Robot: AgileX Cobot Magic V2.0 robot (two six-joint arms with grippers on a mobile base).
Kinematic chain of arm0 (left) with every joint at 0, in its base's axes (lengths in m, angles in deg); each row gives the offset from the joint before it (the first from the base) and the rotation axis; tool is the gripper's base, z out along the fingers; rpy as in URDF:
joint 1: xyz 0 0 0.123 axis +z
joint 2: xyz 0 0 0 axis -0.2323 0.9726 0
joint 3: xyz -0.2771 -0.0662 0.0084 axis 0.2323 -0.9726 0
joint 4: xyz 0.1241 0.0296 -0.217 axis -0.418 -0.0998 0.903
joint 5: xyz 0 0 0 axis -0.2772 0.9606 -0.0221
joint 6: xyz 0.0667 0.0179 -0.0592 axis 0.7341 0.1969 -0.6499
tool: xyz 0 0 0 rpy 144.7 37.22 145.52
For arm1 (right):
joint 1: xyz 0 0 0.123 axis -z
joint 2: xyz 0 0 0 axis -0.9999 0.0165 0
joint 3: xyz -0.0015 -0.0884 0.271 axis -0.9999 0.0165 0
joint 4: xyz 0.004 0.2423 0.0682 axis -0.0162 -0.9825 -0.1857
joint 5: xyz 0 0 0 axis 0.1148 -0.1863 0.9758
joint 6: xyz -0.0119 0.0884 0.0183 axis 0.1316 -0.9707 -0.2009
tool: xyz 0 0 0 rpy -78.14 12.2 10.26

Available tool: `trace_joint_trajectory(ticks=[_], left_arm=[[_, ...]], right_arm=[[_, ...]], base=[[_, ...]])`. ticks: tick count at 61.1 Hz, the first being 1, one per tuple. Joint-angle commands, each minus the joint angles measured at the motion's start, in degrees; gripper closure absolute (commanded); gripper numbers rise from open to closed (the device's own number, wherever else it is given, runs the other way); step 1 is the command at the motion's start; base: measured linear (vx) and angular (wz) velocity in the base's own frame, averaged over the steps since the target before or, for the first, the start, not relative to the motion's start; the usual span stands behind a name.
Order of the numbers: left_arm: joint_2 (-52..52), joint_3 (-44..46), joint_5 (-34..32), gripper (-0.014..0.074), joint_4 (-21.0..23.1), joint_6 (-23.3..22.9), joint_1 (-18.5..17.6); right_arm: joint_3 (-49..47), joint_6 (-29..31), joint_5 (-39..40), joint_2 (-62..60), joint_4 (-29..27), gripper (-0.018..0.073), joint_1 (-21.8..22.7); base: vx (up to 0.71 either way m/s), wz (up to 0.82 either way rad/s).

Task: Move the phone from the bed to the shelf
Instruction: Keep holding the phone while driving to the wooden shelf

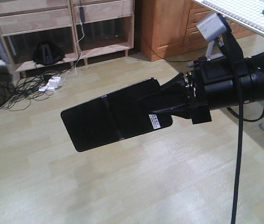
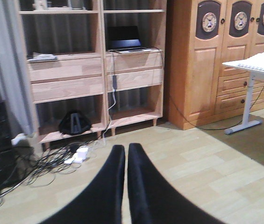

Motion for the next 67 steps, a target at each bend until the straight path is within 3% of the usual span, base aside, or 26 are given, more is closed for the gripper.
trace_joint_trajectory(ticks=[1,67], left_arm=[[0.13,1.43,-4.08,0.0595,0.56,-0.50,-0.02],[0.13,1.43,-4.08,0.0595,0.56,-0.50,-0.02]], right_arm=[[-1.37,0.55,-4.05,-2.08,-5.37,0.0561,0.08],[-1.37,0.55,-4.05,-2.08,-5.37,0.0561,0.08]], base=[[0.47,-0.18],[0.48,-0.15]])
